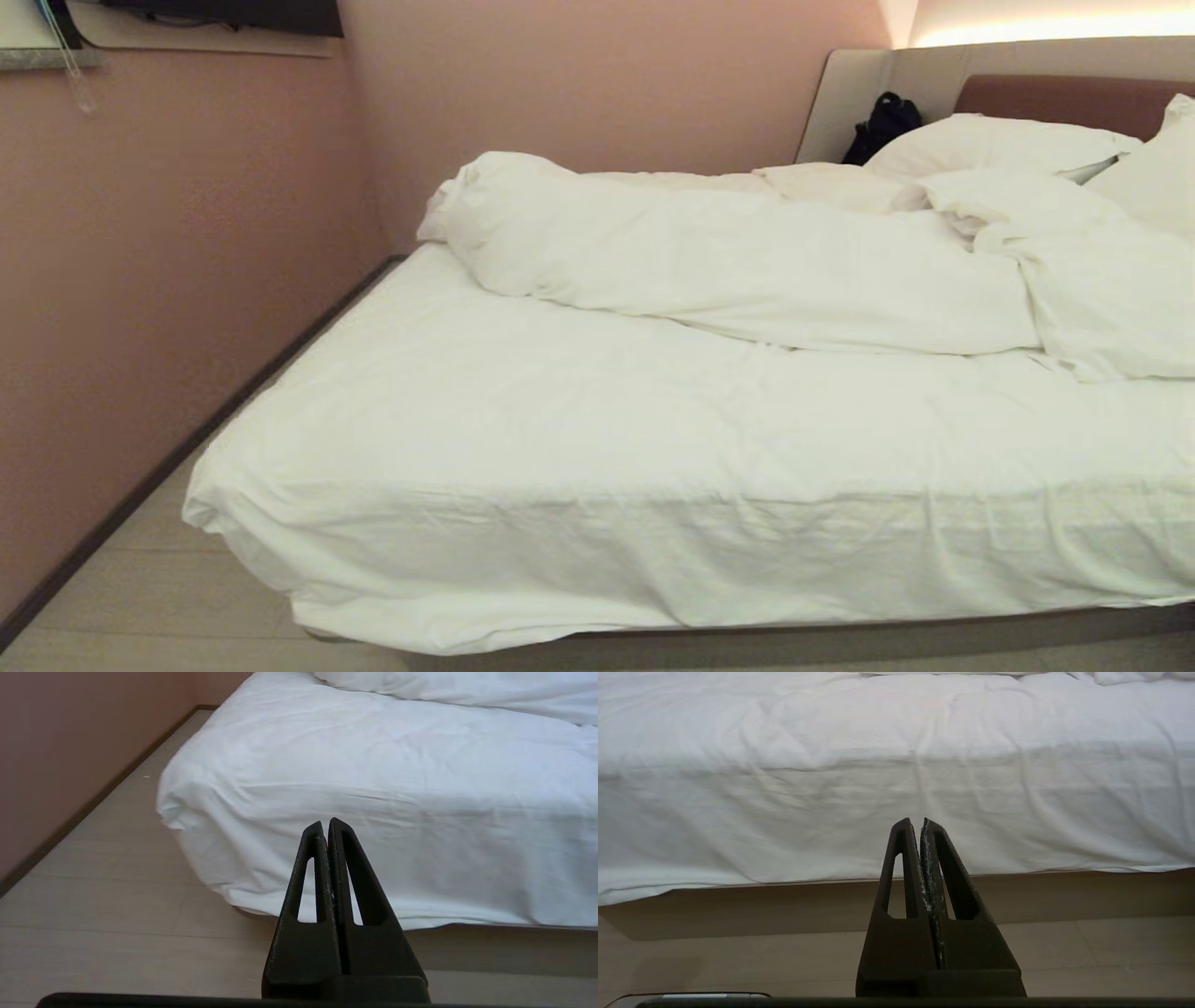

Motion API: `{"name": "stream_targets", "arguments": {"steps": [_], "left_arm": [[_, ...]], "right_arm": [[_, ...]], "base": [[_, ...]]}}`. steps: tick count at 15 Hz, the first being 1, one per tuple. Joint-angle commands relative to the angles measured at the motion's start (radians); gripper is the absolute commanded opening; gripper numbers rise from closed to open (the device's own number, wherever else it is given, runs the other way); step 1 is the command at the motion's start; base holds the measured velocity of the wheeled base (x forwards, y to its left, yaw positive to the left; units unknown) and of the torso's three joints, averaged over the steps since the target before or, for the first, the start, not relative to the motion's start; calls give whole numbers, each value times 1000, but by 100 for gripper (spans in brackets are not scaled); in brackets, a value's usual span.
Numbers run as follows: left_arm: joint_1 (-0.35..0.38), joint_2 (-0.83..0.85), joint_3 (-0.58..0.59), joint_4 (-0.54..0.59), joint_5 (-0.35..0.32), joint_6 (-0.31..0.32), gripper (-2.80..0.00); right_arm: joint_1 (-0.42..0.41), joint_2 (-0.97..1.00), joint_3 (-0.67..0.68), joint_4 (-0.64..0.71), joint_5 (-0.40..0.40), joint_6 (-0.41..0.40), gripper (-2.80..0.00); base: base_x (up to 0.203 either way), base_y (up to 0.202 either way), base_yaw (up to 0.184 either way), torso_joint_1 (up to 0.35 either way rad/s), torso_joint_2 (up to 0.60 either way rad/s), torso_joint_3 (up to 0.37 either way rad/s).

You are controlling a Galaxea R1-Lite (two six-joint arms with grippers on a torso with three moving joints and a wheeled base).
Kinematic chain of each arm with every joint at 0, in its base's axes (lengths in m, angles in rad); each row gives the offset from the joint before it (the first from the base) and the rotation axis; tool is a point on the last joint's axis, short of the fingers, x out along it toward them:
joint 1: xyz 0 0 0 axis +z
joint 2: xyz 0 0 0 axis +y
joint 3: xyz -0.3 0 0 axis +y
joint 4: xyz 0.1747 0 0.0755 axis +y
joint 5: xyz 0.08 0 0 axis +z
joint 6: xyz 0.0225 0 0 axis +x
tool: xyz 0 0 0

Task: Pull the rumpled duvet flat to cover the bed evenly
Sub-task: Hold the folded corner of the quilt

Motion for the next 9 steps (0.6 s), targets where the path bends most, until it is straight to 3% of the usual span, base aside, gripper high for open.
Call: {"name": "stream_targets", "arguments": {"steps": [1,9], "left_arm": [[-1,0,0,-2,1,-2,-280],[0,0,0,-1,0,-2,-280]], "right_arm": [[0,1,0,0,0,0,-280],[0,1,0,0,0,0,-280]], "base": [[0,-152,-2,4,4,4],[0,-13,0,0,0,0]]}}
